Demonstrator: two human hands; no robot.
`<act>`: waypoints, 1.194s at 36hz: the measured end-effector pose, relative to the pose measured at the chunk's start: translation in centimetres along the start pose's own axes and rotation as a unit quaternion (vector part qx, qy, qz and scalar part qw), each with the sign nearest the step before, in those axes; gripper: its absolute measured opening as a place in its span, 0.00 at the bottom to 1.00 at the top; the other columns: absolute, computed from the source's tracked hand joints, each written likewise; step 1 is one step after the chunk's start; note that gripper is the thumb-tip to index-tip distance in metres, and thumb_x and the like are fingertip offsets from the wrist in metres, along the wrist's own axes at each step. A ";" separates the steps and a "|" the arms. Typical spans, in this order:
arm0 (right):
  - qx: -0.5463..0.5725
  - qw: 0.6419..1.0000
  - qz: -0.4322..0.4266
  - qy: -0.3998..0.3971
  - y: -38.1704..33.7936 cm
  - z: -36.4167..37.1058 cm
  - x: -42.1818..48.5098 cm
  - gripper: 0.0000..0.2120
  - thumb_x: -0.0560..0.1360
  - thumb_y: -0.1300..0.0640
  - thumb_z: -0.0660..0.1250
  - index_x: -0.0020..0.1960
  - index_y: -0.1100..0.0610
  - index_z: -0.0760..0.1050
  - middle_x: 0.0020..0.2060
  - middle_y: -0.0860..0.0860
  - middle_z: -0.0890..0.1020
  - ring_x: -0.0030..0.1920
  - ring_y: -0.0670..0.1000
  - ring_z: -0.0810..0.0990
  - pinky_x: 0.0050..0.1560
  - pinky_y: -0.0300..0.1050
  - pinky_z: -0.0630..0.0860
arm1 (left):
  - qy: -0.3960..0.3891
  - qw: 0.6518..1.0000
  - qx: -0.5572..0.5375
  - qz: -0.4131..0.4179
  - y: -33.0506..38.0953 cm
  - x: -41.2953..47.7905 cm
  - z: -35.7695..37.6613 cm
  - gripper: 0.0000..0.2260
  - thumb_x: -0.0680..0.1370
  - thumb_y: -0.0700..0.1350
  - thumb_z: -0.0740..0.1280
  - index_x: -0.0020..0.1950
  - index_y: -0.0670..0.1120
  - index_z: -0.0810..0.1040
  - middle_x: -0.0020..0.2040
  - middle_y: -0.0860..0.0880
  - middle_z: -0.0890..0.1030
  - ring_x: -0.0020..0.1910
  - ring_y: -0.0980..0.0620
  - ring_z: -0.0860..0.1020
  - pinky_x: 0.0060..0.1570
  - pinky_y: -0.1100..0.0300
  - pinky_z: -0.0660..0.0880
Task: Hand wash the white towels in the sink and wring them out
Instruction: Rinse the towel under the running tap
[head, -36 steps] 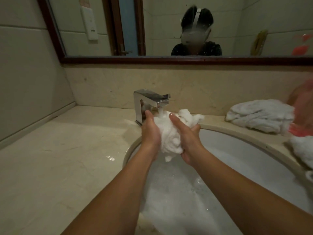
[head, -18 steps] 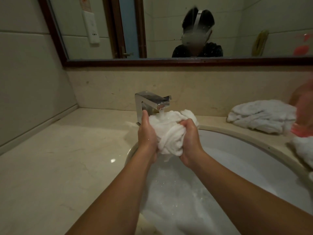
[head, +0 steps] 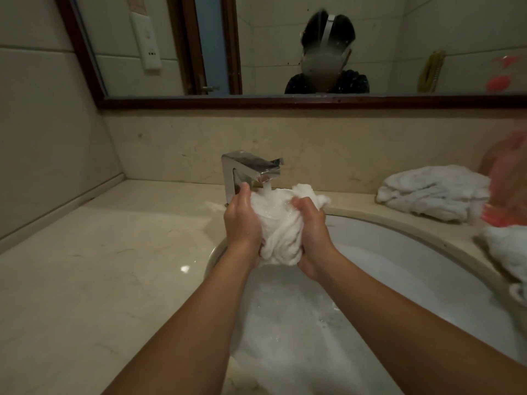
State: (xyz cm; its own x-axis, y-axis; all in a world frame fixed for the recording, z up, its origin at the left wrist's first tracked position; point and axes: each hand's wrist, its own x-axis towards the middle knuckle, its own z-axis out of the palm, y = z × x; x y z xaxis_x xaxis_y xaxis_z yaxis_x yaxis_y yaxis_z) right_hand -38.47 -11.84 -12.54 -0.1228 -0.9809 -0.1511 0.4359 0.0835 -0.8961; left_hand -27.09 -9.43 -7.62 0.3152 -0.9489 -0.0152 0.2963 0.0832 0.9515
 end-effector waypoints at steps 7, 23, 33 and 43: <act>0.002 1.000 -0.002 -0.003 0.1 -0.1 0.3 0.48 0.63 0.35 0.76 0.78 0.52 0.68 0.58 0.60 0.87 0.55 0.62 0.88 0.59 0.68 0.83 | 0.030 0.999 -0.020 0.014 -0.1 0.3 -0.1 0.36 0.64 0.73 0.65 0.59 0.47 0.86 0.53 0.48 0.88 0.56 0.44 0.85 0.64 0.41 0.80; -0.014 1.000 0.027 0.007 0.3 0.2 0.1 0.48 0.61 0.31 0.74 0.75 0.51 0.72 0.58 0.59 0.87 0.56 0.63 0.88 0.62 0.66 0.82 | 0.034 0.999 -0.019 0.010 -0.2 0.5 -0.2 0.34 0.62 0.73 0.67 0.50 0.46 0.87 0.47 0.46 0.89 0.52 0.42 0.86 0.62 0.38 0.80; -0.001 1.000 0.010 0.017 -0.3 0.5 -1.2 0.51 0.61 0.35 0.78 0.78 0.54 0.68 0.57 0.60 0.87 0.52 0.62 0.89 0.57 0.66 0.85 | 0.028 0.999 0.006 -0.015 0.6 -0.5 0.0 0.20 0.77 0.64 0.70 0.51 0.47 0.86 0.46 0.46 0.89 0.49 0.43 0.87 0.56 0.43 0.84; 0.006 1.000 0.002 0.021 -1.1 0.8 -2.6 0.46 0.63 0.38 0.81 0.74 0.53 0.67 0.57 0.58 0.87 0.52 0.58 0.90 0.57 0.63 0.85 | 0.022 1.000 0.008 -0.018 0.6 -0.5 -0.1 0.23 0.74 0.65 0.70 0.53 0.47 0.86 0.48 0.46 0.89 0.49 0.44 0.88 0.57 0.41 0.83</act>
State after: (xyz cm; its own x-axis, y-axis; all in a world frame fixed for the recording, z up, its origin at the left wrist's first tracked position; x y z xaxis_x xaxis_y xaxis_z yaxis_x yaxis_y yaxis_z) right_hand -37.91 -9.55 -10.77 -0.1583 -0.9721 -0.1733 0.4479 0.0857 -0.8900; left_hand -27.00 -8.87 -7.01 0.3434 -0.9372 -0.0621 0.2941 0.0445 0.9547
